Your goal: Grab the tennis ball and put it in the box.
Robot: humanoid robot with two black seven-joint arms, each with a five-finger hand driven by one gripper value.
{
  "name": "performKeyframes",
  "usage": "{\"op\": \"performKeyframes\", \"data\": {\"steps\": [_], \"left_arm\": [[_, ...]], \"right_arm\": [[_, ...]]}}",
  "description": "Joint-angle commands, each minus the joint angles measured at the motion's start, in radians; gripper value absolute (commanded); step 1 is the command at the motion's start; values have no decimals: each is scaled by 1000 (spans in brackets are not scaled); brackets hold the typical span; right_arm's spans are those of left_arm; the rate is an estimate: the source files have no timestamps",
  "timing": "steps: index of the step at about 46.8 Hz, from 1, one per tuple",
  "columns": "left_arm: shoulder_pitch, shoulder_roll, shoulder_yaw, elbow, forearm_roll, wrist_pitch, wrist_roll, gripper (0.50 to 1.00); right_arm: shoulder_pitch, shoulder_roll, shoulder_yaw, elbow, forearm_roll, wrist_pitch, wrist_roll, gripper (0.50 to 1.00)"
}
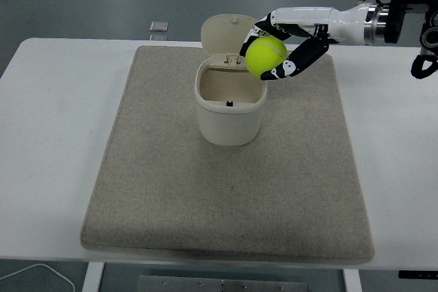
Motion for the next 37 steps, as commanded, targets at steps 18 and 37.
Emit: {"op": "performKeyframes", "data": {"steps": [18, 37], "left_arm": [[0, 0, 0, 0, 0, 0, 0, 996], [0, 0, 0, 0, 0, 0, 0, 996]], "right_arm": [[-25, 41, 37, 9, 53, 0, 9, 500], [-50, 92, 36, -2, 49, -40, 0, 500]]}}
